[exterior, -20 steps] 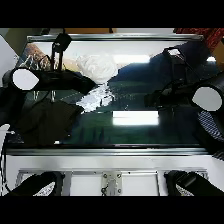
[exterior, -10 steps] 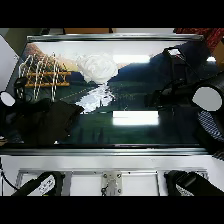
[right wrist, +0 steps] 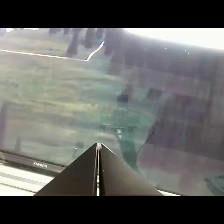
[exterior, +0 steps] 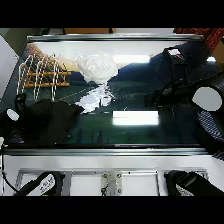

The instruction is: Fold the clothes and pants, and hang the long-sleeved shirts on hangers.

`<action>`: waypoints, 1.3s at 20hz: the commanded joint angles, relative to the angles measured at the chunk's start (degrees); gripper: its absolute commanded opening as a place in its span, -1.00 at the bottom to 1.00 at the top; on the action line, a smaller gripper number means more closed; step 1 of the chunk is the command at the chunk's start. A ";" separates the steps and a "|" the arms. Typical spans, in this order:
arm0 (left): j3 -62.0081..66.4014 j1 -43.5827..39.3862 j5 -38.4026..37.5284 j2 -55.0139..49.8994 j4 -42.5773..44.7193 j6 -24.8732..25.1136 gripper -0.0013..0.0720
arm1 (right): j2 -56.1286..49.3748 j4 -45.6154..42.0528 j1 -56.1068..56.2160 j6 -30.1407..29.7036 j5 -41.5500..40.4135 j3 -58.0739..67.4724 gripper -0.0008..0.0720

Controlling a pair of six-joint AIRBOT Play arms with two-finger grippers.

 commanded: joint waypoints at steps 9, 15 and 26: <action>11.34 -19.39 -24.35 8.85 -8.61 0.59 -0.93 | 0.04 1.92 -0.02 -0.87 -0.46 0.04 -0.93; 24.09 -50.77 -16.46 14.32 -13.05 -7.37 -0.93 | 2.05 -2.60 -2.25 -2.97 -1.70 2.23 -0.93; 49.03 -54.75 -11.04 -20.70 -13.94 -11.87 0.97 | 6.16 -2.60 -17.18 -4.37 -10.43 2.56 -0.82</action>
